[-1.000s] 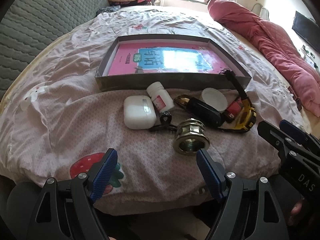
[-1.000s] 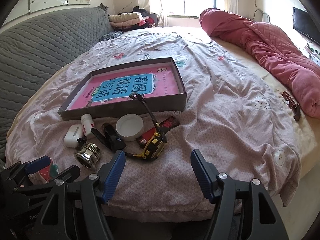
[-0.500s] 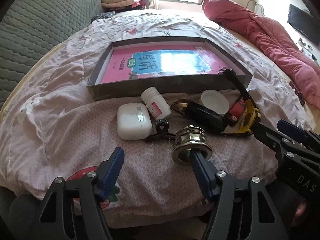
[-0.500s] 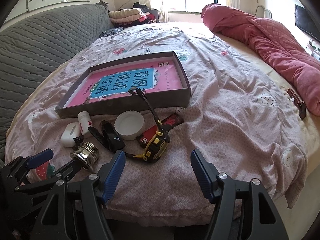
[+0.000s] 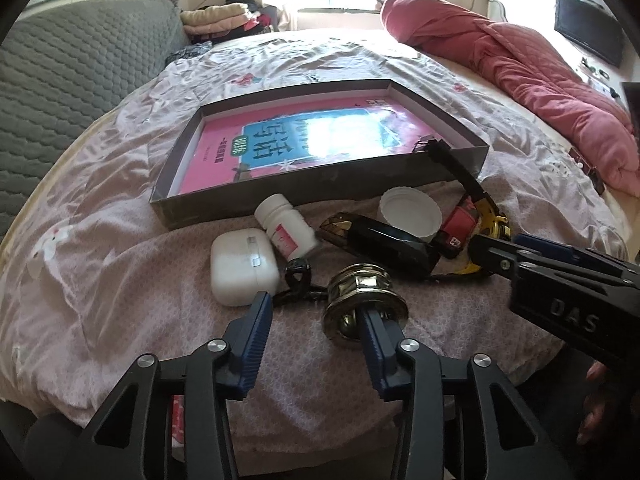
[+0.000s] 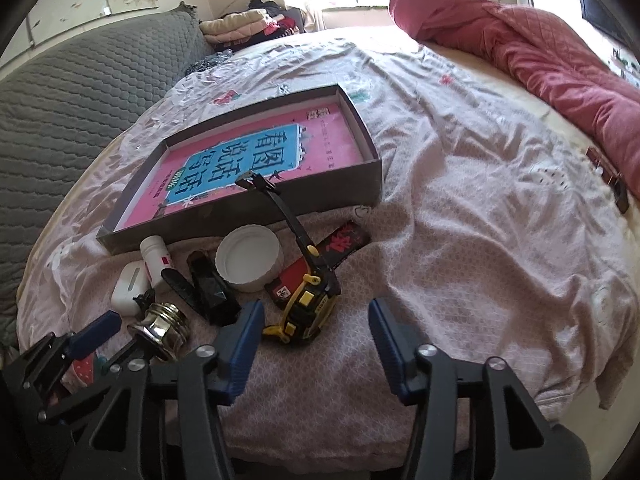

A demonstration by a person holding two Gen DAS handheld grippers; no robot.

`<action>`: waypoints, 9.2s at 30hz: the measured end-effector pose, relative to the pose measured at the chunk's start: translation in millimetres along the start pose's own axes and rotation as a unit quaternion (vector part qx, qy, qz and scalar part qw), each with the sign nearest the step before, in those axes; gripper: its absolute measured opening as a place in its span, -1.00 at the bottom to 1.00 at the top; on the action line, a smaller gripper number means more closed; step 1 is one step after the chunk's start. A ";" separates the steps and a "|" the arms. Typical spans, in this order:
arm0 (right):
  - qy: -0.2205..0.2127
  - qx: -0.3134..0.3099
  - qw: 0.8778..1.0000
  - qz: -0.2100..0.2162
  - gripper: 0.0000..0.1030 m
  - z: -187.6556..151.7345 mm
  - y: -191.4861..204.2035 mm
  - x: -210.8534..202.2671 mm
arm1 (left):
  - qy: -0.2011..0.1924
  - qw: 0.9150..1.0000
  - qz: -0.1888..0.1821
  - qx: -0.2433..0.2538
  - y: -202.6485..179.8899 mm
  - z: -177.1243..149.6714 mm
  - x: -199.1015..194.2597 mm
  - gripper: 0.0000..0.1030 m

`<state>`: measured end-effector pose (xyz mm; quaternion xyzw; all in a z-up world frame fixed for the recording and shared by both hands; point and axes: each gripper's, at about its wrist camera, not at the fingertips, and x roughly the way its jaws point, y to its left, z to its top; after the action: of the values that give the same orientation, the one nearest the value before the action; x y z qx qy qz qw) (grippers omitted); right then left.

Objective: Organize rigid objects
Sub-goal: 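Grasp the silver fitting with the left gripper while the right gripper grasps the yellow tape measure, then lift both held items and carry them over the grey box, then lower the silver fitting onto the workbook and open the left gripper while the right gripper releases the tape measure, then withdraw both grippers from the box back toward the remaining items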

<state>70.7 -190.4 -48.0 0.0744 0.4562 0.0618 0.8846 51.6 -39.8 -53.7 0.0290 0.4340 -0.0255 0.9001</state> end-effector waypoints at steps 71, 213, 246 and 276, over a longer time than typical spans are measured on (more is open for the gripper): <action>-0.155 0.012 0.987 0.048 -0.66 36.1 -14.4 -37.1 | -0.089 0.991 -0.028 -0.100 67.4 36.5 -29.8 -0.80; -0.146 -0.083 0.981 -0.094 -0.63 97.9 4.0 46.1 | 0.085 0.976 -0.008 -0.200 141.8 133.7 85.4 -0.27; -0.182 -0.090 0.974 -0.098 -0.24 92.7 -1.4 26.2 | 0.072 0.980 -0.015 -0.185 132.7 116.5 61.1 -0.18; -0.213 -0.099 0.969 -0.079 -0.06 64.7 0.6 -16.1 | 0.003 0.986 -0.050 -0.157 107.2 89.1 1.6 0.07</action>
<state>114.3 -197.6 2.0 -0.0385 0.2533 0.0196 0.9664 129.7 60.4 3.7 -0.1348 0.4361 -0.0019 0.8898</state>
